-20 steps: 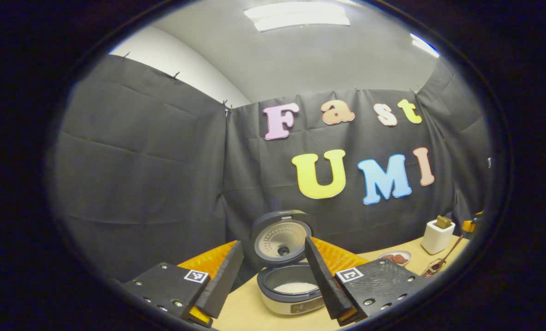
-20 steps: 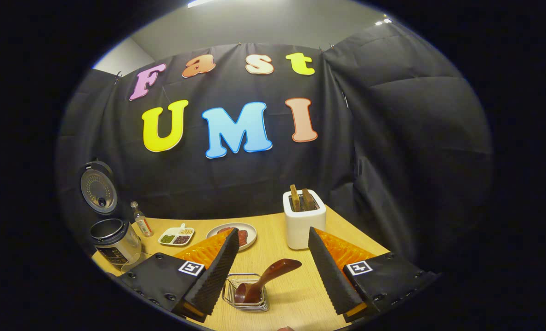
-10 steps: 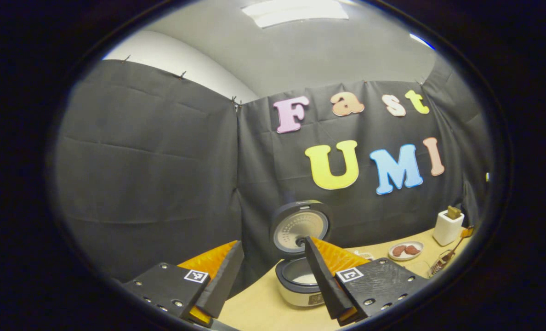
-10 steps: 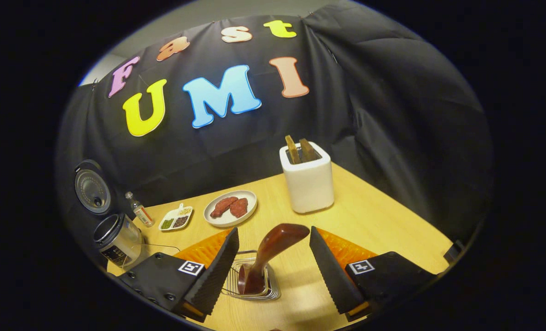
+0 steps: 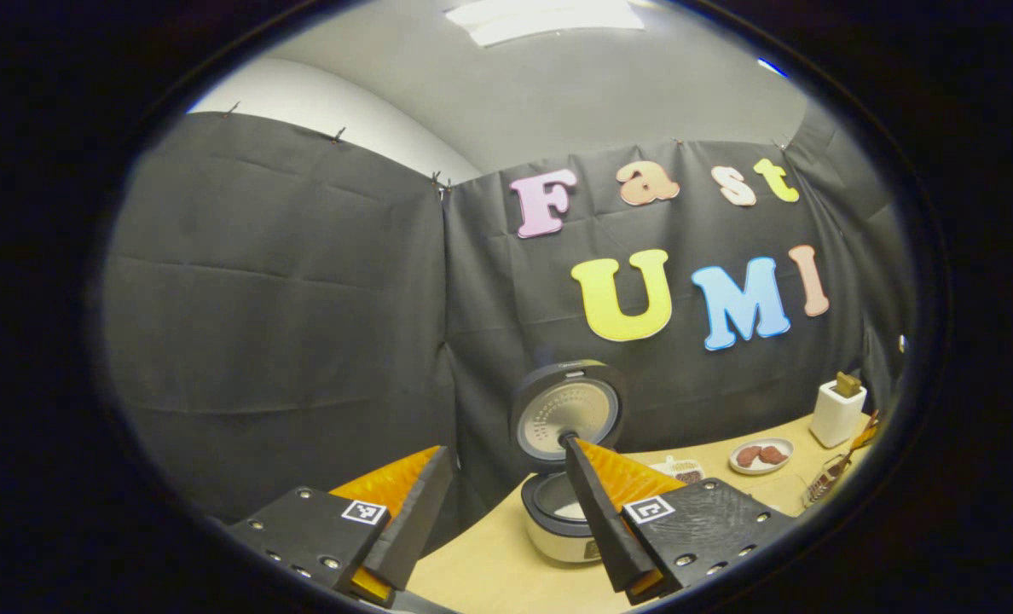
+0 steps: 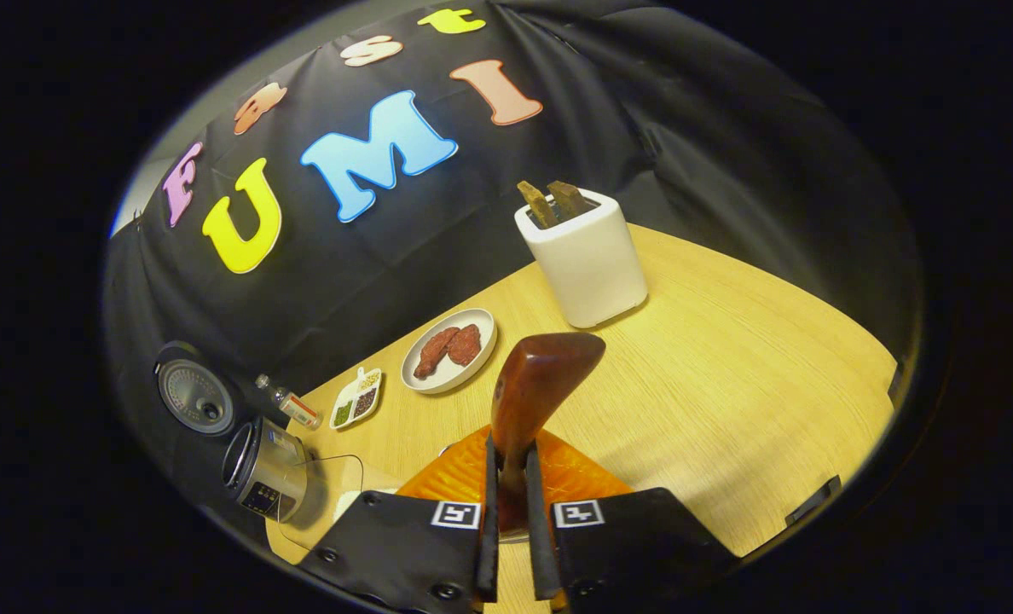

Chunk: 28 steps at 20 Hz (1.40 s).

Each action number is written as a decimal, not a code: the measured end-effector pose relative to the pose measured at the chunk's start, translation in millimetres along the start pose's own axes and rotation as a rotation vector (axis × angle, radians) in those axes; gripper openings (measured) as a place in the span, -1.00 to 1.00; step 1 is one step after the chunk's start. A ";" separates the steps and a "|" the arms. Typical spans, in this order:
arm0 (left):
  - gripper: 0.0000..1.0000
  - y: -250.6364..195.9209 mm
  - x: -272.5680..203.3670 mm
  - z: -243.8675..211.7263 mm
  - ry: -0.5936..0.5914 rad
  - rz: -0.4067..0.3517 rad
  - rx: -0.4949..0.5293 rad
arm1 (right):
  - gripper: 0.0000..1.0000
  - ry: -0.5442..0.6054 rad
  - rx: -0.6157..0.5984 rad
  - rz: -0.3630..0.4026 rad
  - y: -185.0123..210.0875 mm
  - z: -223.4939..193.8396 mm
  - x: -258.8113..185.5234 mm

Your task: Close the left gripper, press the button to open the rice cooker; take a wooden spoon from the chopstick holder with the right hand, scoop a spoonful of rice and pour it into the rice cooker, then put the wooden spoon back into the chopstick holder.

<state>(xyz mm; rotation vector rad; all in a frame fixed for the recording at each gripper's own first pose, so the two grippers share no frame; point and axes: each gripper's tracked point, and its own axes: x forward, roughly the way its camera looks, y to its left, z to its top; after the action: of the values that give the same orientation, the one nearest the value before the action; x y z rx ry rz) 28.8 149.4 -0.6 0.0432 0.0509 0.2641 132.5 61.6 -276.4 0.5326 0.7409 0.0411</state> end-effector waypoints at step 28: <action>0.69 23.1 53.4 -37.6 0.013 -0.034 -0.054 | -0.85 -0.301 -0.588 0.136 200.8 11.2 -62.0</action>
<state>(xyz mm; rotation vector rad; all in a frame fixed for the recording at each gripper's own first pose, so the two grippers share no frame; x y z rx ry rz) 72.1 187.0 -39.3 -0.0127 0.0573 0.2316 123.6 217.0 -134.9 0.0213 0.3675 0.2901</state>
